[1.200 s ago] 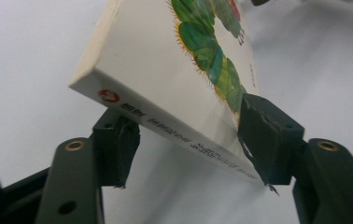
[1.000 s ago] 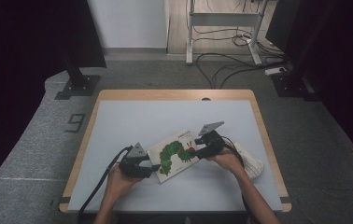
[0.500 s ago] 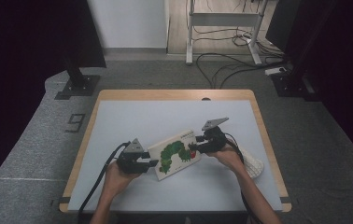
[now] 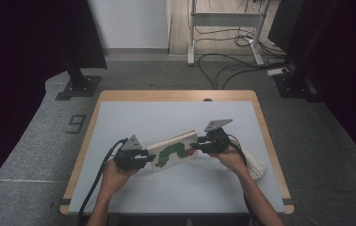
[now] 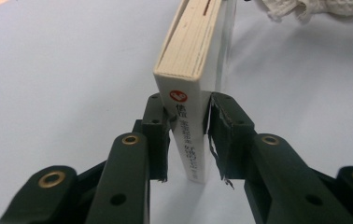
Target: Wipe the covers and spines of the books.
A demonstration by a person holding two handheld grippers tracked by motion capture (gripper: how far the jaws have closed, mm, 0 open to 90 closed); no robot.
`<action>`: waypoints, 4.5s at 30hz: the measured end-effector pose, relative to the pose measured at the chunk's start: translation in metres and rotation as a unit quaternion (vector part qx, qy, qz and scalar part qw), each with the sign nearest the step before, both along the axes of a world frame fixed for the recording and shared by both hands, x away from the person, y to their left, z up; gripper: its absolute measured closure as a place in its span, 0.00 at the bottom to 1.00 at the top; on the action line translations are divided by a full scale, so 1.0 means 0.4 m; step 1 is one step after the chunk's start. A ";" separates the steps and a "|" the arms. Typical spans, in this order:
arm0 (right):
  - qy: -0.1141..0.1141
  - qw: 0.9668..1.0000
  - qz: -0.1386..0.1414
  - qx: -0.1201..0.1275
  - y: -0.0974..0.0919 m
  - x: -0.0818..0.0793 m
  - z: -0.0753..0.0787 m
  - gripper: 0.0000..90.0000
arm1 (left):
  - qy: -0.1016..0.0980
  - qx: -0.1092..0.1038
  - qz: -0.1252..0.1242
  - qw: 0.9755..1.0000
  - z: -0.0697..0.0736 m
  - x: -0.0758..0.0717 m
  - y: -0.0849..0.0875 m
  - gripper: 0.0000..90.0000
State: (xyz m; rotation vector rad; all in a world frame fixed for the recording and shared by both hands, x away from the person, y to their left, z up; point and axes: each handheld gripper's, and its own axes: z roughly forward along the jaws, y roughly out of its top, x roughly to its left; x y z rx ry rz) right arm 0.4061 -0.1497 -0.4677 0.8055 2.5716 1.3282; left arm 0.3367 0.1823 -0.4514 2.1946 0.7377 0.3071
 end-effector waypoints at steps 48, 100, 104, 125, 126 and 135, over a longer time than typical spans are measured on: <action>-0.067 0.997 -0.034 -0.032 -0.027 -0.047 0.051 0.26 | -0.033 -0.024 0.003 0.999 -0.014 0.013 0.046 0.74; -0.002 0.978 -0.177 -0.111 -0.367 -0.169 -0.102 0.45 | -0.036 -0.023 0.008 0.999 -0.020 0.026 0.053 0.74; 0.006 0.978 -0.178 -0.106 -0.371 -0.173 -0.115 0.64 | -0.037 -0.022 0.008 0.999 -0.020 0.026 0.052 0.74; -0.018 0.986 -0.154 -0.065 -0.375 -0.194 -0.001 0.72 | -0.037 -0.022 0.006 0.999 -0.021 0.027 0.053 0.74; -0.020 0.986 -0.153 -0.063 -0.373 -0.195 0.004 0.72 | -0.037 -0.022 0.006 0.999 -0.021 0.027 0.053 0.74; -0.027 0.990 -0.128 -0.053 -0.343 -0.199 0.035 0.72 | -0.036 -0.021 0.005 0.999 -0.023 0.028 0.052 0.74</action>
